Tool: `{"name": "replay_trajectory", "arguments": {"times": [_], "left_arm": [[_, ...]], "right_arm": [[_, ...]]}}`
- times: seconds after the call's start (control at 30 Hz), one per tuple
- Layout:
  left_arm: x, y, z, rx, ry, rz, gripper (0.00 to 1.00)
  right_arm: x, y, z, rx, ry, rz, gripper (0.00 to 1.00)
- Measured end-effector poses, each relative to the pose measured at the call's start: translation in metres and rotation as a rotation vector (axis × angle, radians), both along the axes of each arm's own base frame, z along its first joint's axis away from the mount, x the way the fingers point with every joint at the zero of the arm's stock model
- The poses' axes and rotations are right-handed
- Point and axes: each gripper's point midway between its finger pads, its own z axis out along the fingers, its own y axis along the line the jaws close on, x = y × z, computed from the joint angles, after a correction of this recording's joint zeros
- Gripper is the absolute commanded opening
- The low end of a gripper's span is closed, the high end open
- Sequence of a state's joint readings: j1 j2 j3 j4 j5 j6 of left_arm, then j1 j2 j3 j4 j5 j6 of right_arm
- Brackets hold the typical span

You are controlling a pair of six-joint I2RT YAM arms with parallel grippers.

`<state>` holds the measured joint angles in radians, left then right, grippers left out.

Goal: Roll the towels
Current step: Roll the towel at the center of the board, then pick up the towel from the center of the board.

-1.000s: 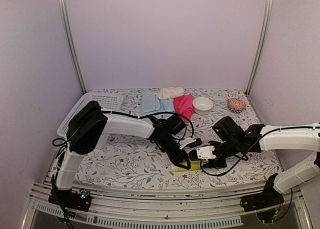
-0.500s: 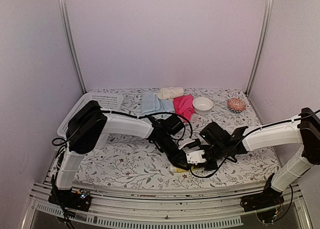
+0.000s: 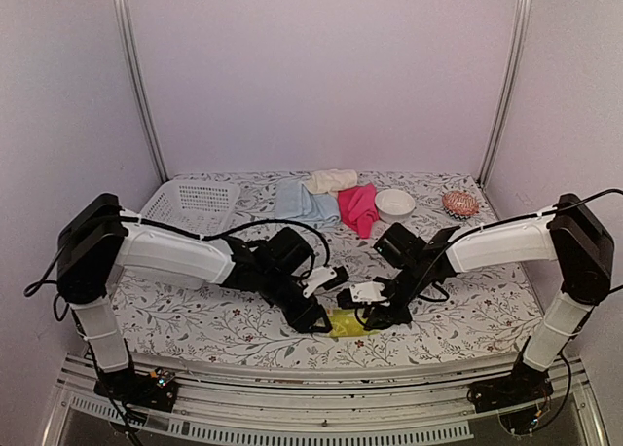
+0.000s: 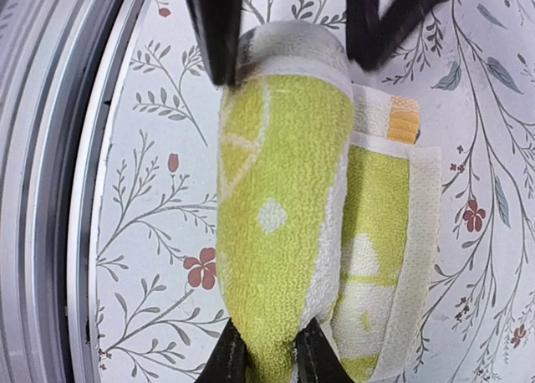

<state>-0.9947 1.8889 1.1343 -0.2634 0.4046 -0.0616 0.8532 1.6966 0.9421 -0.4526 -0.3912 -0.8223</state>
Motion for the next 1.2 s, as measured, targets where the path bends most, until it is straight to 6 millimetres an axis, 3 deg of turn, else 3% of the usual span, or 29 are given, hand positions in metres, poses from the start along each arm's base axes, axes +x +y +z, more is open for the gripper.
{"name": "replay_trajectory", "arguments": {"times": [0.2,0.33,0.6,0.9,1.2], "left_arm": [[0.003,0.036,0.018,-0.017,-0.162,0.121,0.54],[-0.007,0.044,0.024,-0.024,-0.287,0.123,0.56],[-0.039,0.013,0.029,0.015,-0.556,-0.042,0.62],[-0.036,-0.022,0.009,0.172,-0.853,-0.202,0.62],[-0.031,-0.041,0.0,0.243,-1.003,-0.298,0.58]], "right_arm": [[0.006,0.002,0.0,-0.001,0.225,-0.043,0.09],[0.006,0.003,-0.003,-0.014,0.394,-0.066,0.09],[0.0,0.003,-0.005,-0.002,0.696,-0.12,0.09],[-0.017,-0.003,-0.004,-0.034,0.885,-0.166,0.09],[-0.02,-0.006,-0.005,-0.038,1.067,-0.238,0.09]]}}
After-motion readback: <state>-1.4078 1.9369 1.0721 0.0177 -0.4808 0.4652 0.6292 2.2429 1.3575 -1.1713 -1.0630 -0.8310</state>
